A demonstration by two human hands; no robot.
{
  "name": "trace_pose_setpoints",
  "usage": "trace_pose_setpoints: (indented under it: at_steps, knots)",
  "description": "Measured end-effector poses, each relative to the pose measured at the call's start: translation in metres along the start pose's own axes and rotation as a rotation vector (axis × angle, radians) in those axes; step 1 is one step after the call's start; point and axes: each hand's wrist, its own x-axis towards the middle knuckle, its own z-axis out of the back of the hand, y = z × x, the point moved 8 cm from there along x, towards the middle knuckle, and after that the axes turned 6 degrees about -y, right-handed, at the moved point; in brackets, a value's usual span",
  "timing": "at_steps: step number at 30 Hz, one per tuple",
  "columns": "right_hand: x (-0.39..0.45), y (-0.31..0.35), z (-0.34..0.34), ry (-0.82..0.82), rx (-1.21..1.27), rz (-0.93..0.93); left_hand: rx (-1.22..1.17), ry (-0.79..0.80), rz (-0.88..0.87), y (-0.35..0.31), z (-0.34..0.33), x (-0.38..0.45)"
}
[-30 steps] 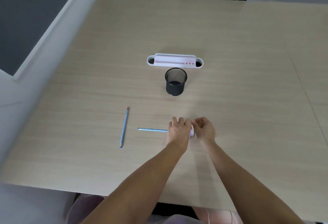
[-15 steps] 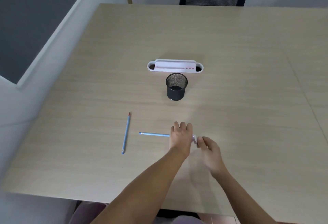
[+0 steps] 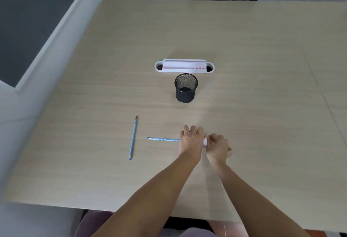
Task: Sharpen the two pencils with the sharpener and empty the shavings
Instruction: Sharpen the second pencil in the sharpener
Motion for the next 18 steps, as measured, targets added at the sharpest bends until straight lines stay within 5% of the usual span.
trace_pose_setpoints:
  at_steps: [3,11,18]
  knots:
    - [-0.034,-0.01,0.005,0.038,0.009,0.037,0.008,0.019,-0.009,-0.002,0.0,0.001]
    - [-0.041,0.027,0.035,0.374,0.611,-0.028,-0.078,0.003,-0.076,-0.003,-0.013,0.004]
    - [0.017,0.025,0.014,0.188,0.412,-0.093,-0.075,0.042,-0.06,-0.002,-0.016,0.004]
